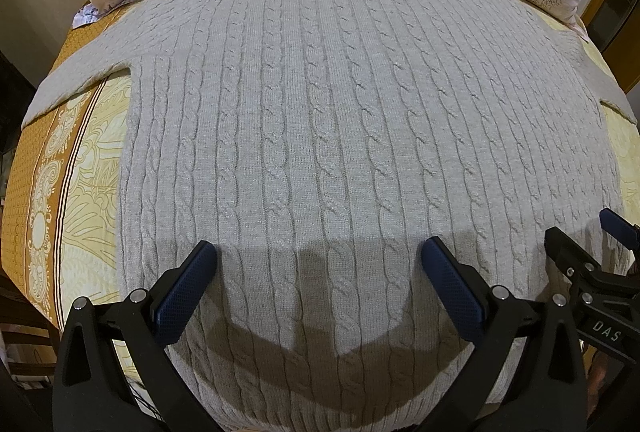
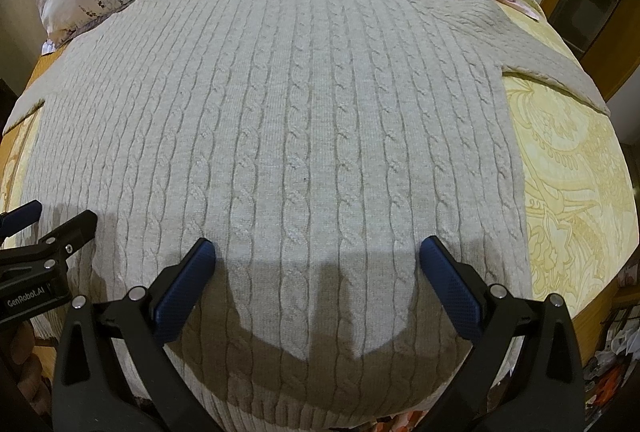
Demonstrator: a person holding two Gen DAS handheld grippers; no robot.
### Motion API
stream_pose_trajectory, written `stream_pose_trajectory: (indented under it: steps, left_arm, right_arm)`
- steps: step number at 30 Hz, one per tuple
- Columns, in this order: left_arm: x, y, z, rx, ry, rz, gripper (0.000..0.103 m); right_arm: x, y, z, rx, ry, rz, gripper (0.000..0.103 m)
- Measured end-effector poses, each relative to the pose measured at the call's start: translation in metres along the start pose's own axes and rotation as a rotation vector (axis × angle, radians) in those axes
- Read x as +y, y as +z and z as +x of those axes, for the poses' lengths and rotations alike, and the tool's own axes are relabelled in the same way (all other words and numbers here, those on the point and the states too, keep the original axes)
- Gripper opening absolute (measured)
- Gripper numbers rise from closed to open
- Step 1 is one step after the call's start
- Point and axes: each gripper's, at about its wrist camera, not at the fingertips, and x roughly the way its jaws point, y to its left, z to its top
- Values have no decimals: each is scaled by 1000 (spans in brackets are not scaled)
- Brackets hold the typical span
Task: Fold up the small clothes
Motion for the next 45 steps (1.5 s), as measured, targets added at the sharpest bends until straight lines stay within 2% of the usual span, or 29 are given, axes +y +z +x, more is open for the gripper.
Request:
stream_pose_trajectory:
  steps: [16,20,25,30,33,36,40,45]
  left_arm:
    - [2,10,2,-5,-6,-16,102]
    - [3,17,2,-43,-20,-30,102]
    - [1,28,2,-96,-44,-25,102]
    - [-4,39,0,-134,-157,-31,102]
    - [-7,48,-1,-159,-170,-38,102]
    - [-10,56,-1,-173,-200,-52,102]
    - [-12,63,2,-179,-224,-82,102]
    - [-16,67,5,-179,-208,-94,102]
  right_arm:
    - [-4,2,0,-9,45,-64,101]
    - [-24,14,-3,-39,70,1,100]
    - [-110,49,-4,-116,152,276,88]
    - [-223,75,1,-201,216,589,79]
    - [-290,86,9,-241,199,745,77]
    - [-338,91,21,-246,175,859,70]
    - [-377,90,34,-252,168,967,63]
    - [-405,92,46,-274,192,1052,55]
